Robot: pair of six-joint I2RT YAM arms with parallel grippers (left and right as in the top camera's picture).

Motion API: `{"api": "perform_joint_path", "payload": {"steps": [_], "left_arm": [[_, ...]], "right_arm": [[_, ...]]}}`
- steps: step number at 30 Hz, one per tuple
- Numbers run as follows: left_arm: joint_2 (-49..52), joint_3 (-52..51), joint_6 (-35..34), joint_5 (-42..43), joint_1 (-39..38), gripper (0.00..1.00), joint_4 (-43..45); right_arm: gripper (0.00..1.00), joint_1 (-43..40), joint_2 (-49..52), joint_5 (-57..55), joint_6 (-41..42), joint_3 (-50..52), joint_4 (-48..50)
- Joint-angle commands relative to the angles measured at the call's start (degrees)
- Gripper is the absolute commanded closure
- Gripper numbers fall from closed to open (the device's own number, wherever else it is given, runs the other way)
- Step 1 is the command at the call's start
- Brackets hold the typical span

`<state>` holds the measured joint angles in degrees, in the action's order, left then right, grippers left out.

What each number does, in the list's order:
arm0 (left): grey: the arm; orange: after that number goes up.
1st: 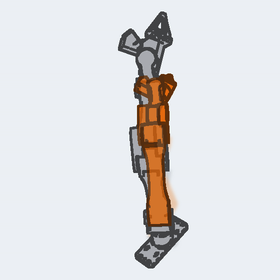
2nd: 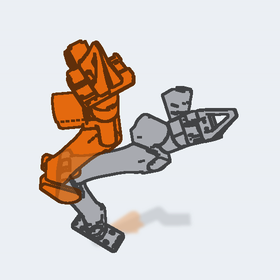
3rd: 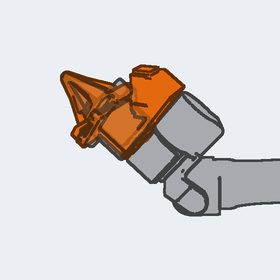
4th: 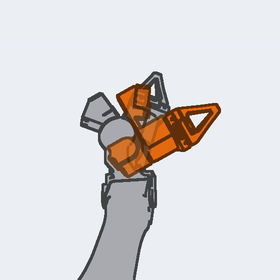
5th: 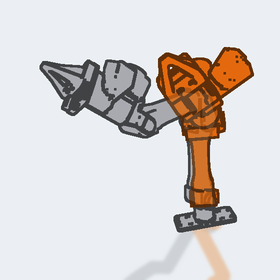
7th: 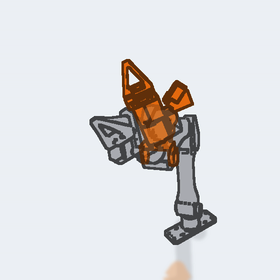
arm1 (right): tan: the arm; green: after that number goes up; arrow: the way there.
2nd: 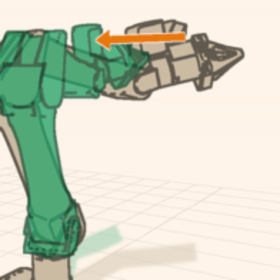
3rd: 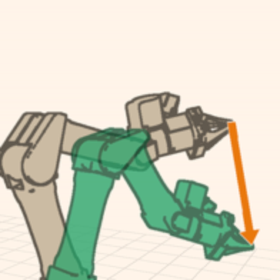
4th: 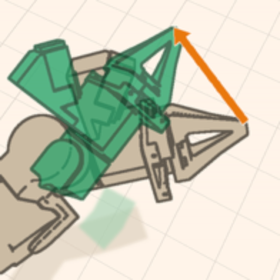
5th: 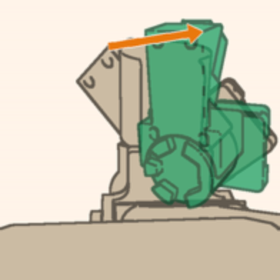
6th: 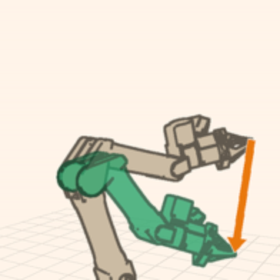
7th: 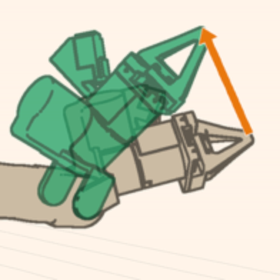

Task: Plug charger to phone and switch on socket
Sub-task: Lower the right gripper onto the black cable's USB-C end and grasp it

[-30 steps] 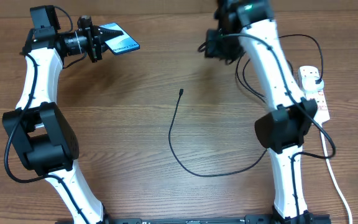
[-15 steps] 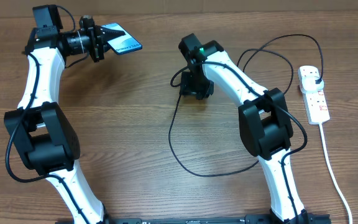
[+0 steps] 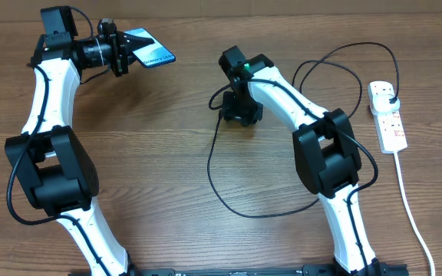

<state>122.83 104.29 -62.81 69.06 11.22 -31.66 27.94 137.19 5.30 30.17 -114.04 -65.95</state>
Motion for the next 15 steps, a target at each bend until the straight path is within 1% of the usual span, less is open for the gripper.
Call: {"api": "perform_joint_path", "payload": {"steps": [1,5,8,9,12,14,15], "left_arm": [[-0.3,0.8,0.9,-1.9,-0.5,0.96,0.3],[-0.3,0.8,0.6,-6.4,-0.5,0.96,0.2],[-0.3,0.8,0.6,-7.4,-0.5,0.96,0.2],[-0.3,0.8,0.6,-8.1,-0.5,0.96,0.2],[-0.3,0.8,0.6,-8.2,-0.5,0.96,0.2],[-0.3,0.8,0.6,-8.2,-0.5,0.96,0.2],[-0.3,0.8,0.6,-8.2,-0.5,0.96,0.2]], "right_arm": [[0.60,-0.6,-0.8,3.1,-6.4,-4.2,-0.2],[0.59,1.9,-0.8,2.9,-9.7,-5.1,0.3],[0.56,4.0,-0.8,0.5,-9.7,-5.1,1.2],[0.55,5.4,-0.8,-1.6,-8.7,-5.1,1.9],[0.54,6.8,-0.8,-8.2,-1.7,-4.5,1.7],[0.54,6.9,-0.8,-9.5,1.5,-3.5,2.1],[0.55,6.9,-0.8,-9.5,3.2,-2.2,2.8]]}}
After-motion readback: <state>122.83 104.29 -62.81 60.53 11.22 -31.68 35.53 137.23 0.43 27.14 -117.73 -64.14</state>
